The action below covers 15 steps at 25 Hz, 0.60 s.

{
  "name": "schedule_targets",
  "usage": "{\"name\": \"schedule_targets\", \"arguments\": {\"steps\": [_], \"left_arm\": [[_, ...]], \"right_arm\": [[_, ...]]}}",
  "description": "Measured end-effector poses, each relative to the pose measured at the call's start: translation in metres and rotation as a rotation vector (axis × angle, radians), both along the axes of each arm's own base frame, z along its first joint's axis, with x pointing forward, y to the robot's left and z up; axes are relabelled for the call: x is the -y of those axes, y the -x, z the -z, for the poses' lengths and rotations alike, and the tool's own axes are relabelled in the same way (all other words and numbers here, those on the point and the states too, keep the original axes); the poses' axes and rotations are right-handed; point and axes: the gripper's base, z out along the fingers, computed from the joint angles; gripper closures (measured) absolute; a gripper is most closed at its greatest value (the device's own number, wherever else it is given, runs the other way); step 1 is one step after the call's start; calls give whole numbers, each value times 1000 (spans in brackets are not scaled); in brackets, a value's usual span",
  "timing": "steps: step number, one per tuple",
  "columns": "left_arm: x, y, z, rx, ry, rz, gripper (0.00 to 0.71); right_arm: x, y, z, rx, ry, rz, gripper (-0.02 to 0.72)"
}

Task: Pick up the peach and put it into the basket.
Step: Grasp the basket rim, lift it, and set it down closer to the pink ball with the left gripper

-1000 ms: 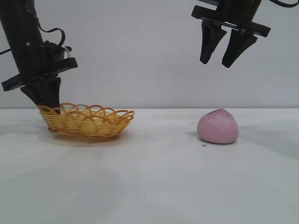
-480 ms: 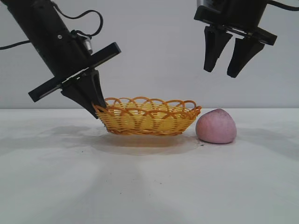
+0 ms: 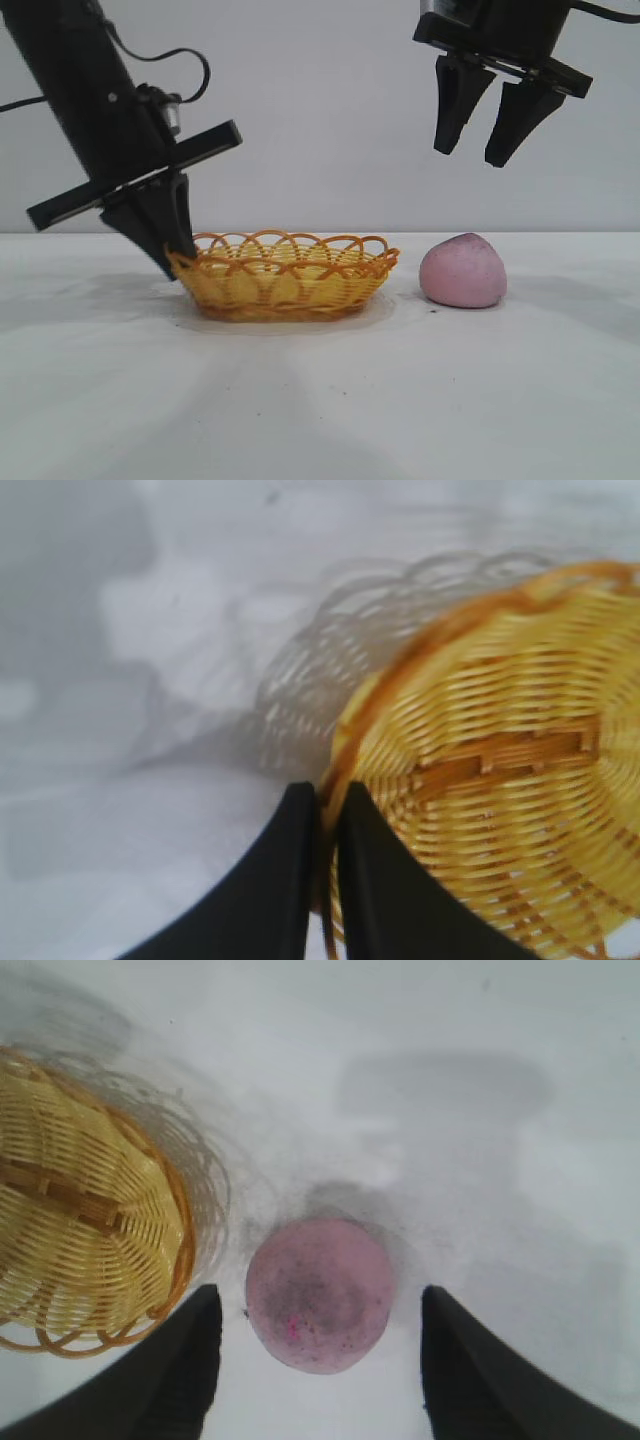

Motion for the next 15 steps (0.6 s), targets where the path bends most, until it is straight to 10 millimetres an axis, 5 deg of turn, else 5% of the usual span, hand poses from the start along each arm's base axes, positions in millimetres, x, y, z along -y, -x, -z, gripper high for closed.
{"name": "schedule_targets", "arguments": {"steps": [5, 6, 10, 15], "left_arm": [[-1, 8, 6, -8, 15, -12, 639], [-1, 8, 6, -9, 14, -8, 536], [-2, 12, 0, -11, 15, 10, 308], [-5, 14, -33, 91, -6, 52, 277]], "right_arm": [[-1, 0, 0, -2, -10, 0, 286], [-1, 0, 0, -1, -10, -2, 286], [-1, 0, 0, 0, -11, -5, 286], [-1, 0, 0, 1, -13, -8, 286]]}}
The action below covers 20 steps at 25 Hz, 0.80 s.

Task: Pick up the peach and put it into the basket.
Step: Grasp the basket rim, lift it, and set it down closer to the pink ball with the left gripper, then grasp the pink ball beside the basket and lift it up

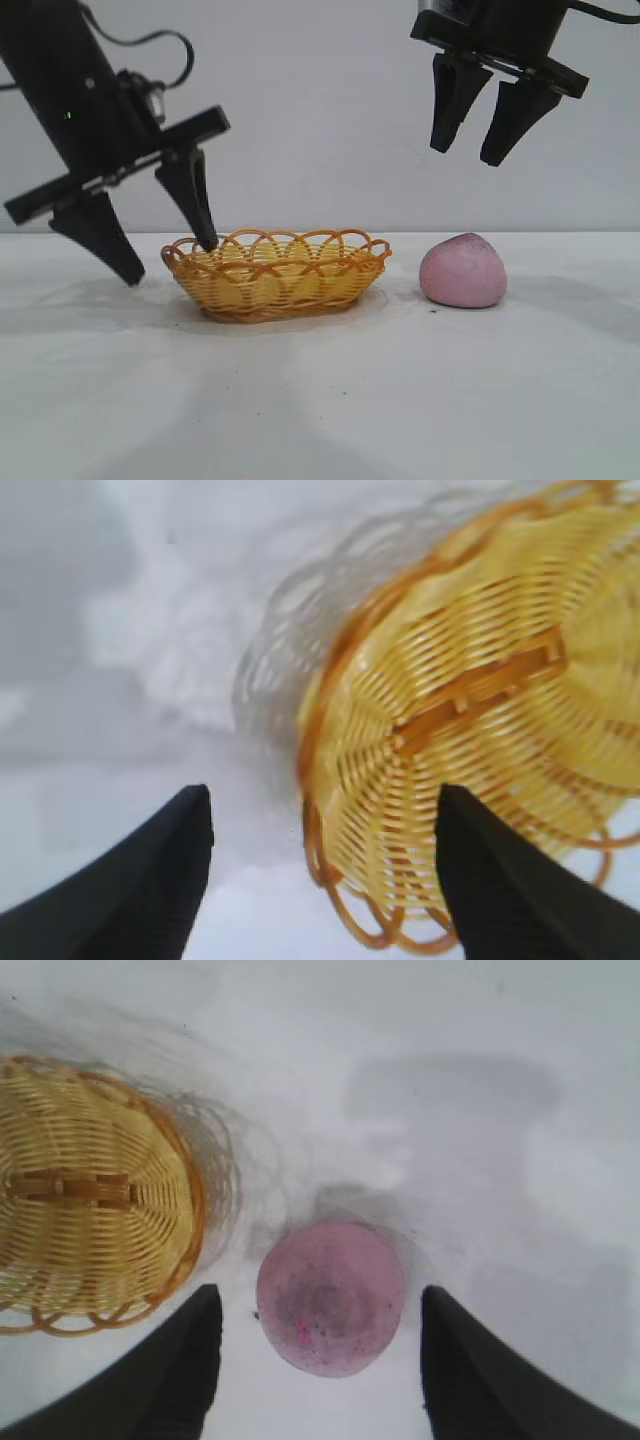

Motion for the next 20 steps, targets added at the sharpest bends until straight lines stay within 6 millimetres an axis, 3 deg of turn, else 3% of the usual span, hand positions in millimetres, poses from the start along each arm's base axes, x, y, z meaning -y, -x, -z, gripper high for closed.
{"name": "schedule_targets", "arguments": {"steps": [6, 17, 20], "left_arm": [[-7, 5, -28, 95, -66, 49, 277], [-7, 4, -27, 87, -64, 21, 277], [-5, 1, -15, 49, -44, -7, 277]], "right_arm": [[-1, 0, 1, -2, -9, -2, 286], [-3, 0, 1, 0, -28, -19, 286], [-3, -1, 1, 5, -33, -16, 286]]}}
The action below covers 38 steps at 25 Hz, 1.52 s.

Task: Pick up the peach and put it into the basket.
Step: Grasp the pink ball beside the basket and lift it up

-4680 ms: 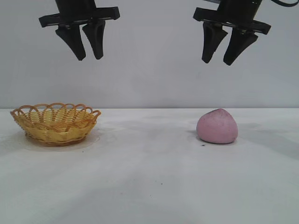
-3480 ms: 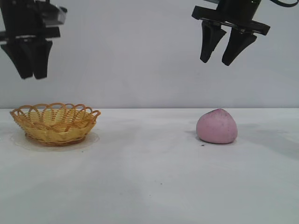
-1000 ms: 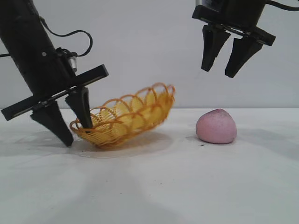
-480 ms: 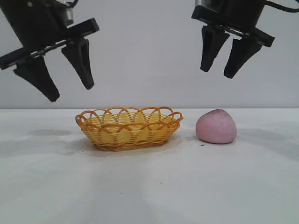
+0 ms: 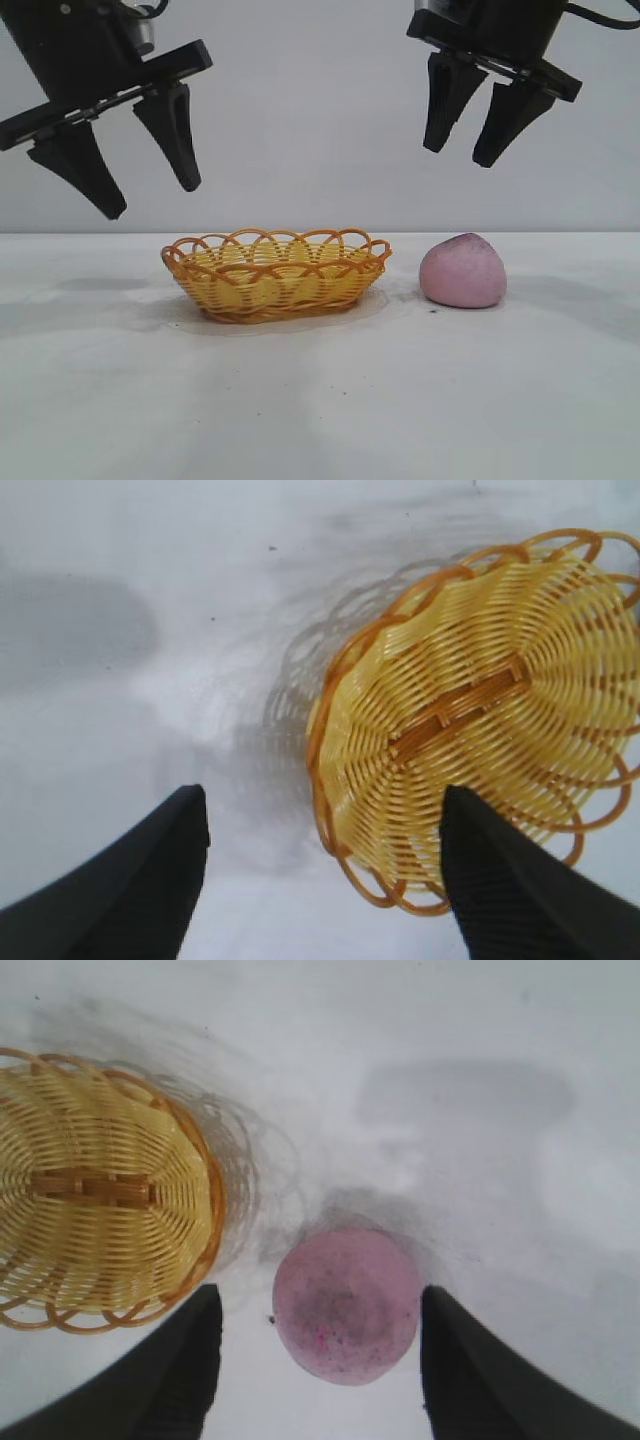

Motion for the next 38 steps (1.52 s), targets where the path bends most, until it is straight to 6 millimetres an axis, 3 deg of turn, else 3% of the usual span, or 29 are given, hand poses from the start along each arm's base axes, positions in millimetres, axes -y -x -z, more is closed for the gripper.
{"name": "schedule_targets", "arguments": {"steps": [4, 9, 11, 16, 17, 18, 21, 25, 28, 29, 38], "left_arm": [[2, -3, 15, -37, 8, -13, 277], [-10, 0, 7, 6, -145, 66, 277], [-26, 0, -6, 36, -241, 20, 277], [-96, -5, -37, 110, -302, -83, 277], [-104, -3, -43, 122, -301, -82, 277], [-109, 0, -52, 145, -299, -77, 326], [-111, 12, -79, 201, -299, -64, 326], [-102, 43, -110, 263, -303, -32, 326], [-103, 76, -119, 279, -336, -43, 326], [-105, 89, -120, 280, -345, -50, 326], [-113, 199, -91, 254, -320, -69, 326]], "right_arm": [[0, 0, 0, 0, 0, 0, 286], [0, 0, 0, 1, 0, 1, 286], [0, 0, 0, 1, 0, 1, 286], [-1, -1, 3, -5, -2, 3, 286], [-1, -2, 5, -9, -3, 4, 286], [-1, -2, 7, -13, -6, 6, 286], [-2, -3, 12, -26, -15, 10, 286], [-3, -4, 14, -31, -14, 6, 286], [-3, -4, 14, -26, -12, -5, 286], [-3, -4, 14, -25, -12, -7, 337], [-3, -4, 14, -24, -13, -11, 335]]}}
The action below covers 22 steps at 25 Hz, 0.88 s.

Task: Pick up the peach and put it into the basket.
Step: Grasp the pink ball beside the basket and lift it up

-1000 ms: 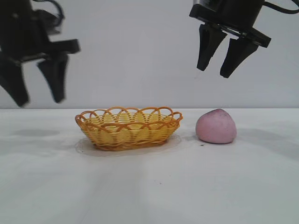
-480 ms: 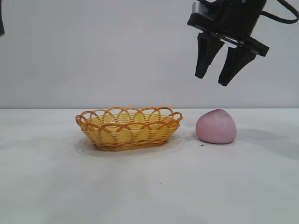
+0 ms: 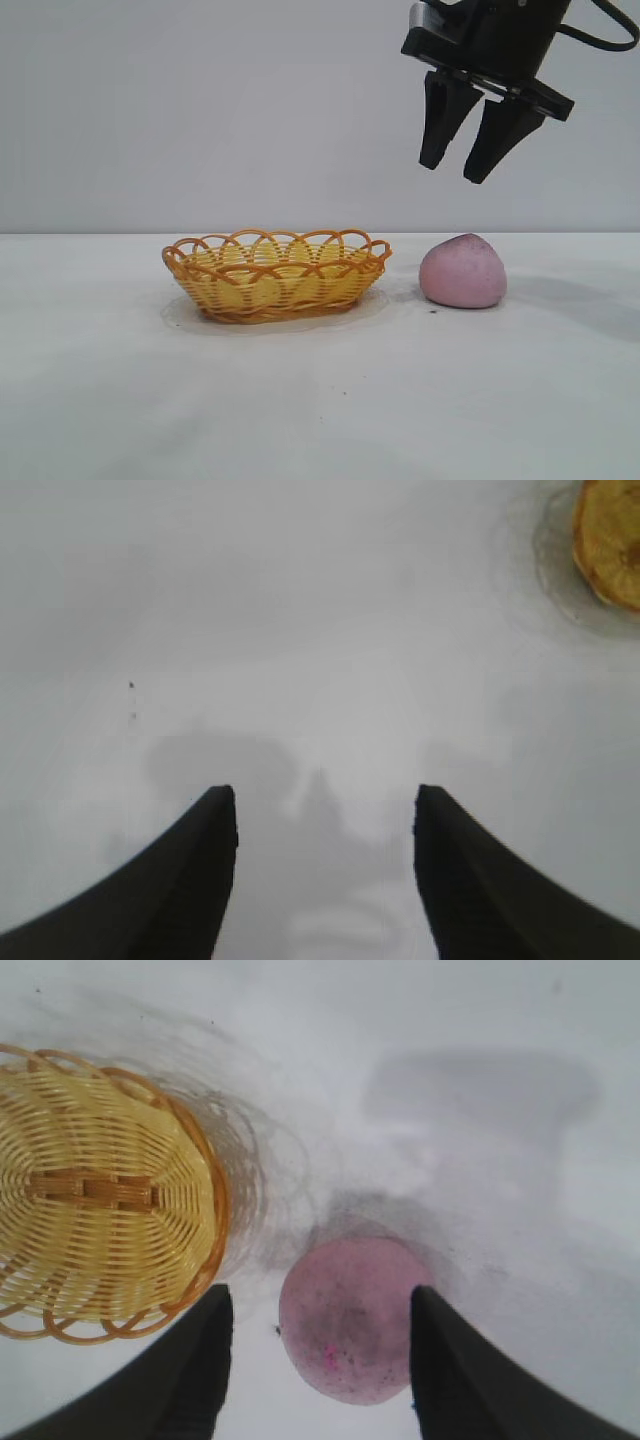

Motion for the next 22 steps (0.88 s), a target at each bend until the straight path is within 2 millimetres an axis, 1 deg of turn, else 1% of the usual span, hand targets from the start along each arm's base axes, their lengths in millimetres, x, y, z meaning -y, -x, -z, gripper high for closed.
{"name": "schedule_targets", "arguments": {"steps": [2, 5, 7, 10, 12, 15, 22], "left_arm": [[-2, 20, 3, 4, 3, 1, 326], [-4, 48, -1, 8, 3, 4, 326], [-5, 64, -4, 4, 3, 7, 326], [-7, 84, -8, 41, 4, 7, 326], [-10, 95, -5, 76, -10, 5, 326], [-12, 111, 4, 122, -15, 3, 326], [-14, 141, 0, 324, 3, 1, 326]], "right_arm": [[0, 0, 0, 0, -2, 1, 335], [0, 0, 0, -4, -1, -1, 335], [0, 1, 0, -6, -1, -2, 335], [0, 1, 0, -6, -1, -2, 335], [0, 1, 0, -6, -2, -1, 335], [0, 1, 0, -8, -2, -2, 335], [0, 1, 0, -15, -1, -5, 335]]}}
